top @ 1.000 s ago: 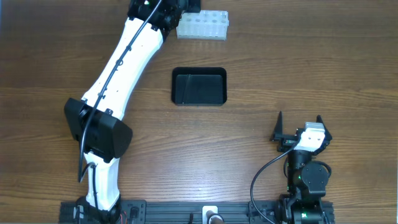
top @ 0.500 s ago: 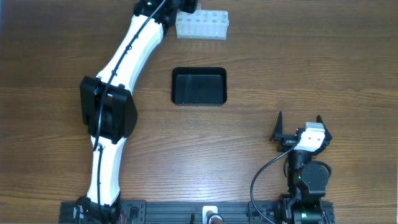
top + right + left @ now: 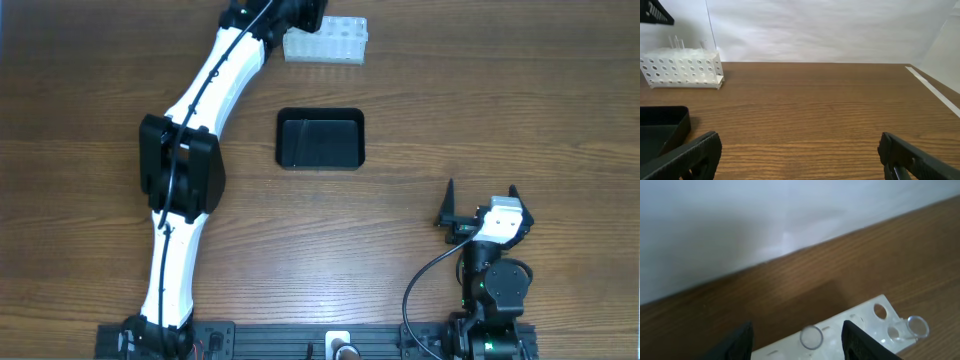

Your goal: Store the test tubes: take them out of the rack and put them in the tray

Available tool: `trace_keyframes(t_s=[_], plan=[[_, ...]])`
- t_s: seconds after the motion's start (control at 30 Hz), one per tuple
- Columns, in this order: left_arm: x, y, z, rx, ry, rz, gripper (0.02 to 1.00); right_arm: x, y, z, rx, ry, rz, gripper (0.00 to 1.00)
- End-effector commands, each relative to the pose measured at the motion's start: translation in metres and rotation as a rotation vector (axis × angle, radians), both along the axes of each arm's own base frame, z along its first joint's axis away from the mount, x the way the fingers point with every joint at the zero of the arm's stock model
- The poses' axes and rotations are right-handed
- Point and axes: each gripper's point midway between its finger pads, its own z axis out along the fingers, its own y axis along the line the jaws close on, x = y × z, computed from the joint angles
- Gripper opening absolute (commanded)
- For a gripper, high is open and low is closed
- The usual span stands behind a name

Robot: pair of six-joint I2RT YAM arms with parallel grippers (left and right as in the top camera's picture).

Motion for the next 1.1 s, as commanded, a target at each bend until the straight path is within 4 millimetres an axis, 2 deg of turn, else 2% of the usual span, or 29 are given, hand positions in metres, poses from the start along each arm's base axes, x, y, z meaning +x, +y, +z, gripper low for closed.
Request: trace_keyframes(t_s=[0.03, 0.53, 1.1], plan=[[-0.004, -0.005, -0.006, 0.003, 0.018, -0.036, 0.555, 0.000, 0.000, -0.002, 0.009, 0.000, -0.001, 0.991], [0.002, -0.010, -0.030, 0.007, 0.025, -0.039, 0.553, 0.000, 0.000, -0.002, 0.009, 0.000, -0.001, 0.993], [0.003, -0.012, -0.033, 0.007, 0.025, -0.041, 0.481, 0.000, 0.000, -0.002, 0.009, 0.000, -0.001, 0.991]])
